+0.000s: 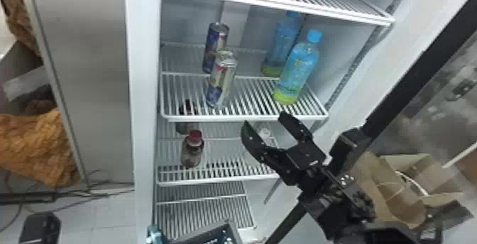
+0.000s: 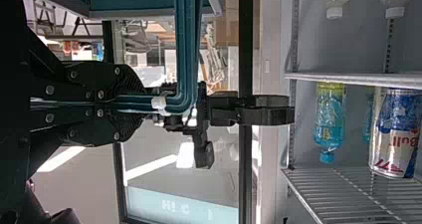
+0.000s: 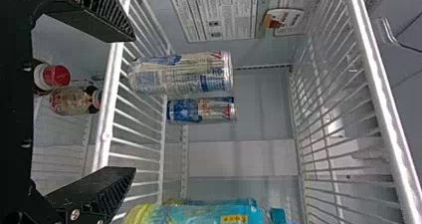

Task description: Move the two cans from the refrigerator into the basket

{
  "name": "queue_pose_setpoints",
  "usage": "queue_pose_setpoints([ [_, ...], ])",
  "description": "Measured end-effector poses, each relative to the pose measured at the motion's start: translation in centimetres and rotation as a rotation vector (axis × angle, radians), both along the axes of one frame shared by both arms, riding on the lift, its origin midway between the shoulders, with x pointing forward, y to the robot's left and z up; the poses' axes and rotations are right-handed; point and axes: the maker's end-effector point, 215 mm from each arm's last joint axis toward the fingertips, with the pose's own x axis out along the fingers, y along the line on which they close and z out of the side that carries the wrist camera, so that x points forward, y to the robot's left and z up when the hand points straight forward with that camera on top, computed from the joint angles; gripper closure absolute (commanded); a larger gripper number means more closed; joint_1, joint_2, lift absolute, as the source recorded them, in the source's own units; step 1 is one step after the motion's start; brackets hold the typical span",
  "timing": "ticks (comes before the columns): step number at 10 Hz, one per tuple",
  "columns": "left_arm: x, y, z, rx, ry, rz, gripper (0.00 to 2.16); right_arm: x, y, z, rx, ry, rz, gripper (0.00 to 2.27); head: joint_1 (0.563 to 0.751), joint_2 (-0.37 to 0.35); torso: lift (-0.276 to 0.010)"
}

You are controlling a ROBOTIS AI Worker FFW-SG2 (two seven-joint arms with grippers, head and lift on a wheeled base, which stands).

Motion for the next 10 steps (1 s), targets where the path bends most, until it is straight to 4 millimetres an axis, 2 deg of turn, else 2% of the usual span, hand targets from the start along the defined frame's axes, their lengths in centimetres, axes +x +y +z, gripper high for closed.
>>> queue_pose_setpoints([
  [2,0.0,0.0,0.1,0.000,-0.002,-0.002,1.20,2.1,1.2,0.4,0.002,-0.010,0.015,0.10,0.695,-0.344,-0.035],
  [6,-0.1,-0.1,0.1,0.000,-0.003,-0.007,1.20,5.7,4.2,0.0,0.007,-0.001,0.065,0.10,0.695,-0.287,-0.035],
  [10,-0.1,0.0,0.0,0.004,-0.002,-0.009,1.20,8.4,7.0,-0.3,0.013,0.002,0.101,0.09,0.695,-0.233,-0.035],
])
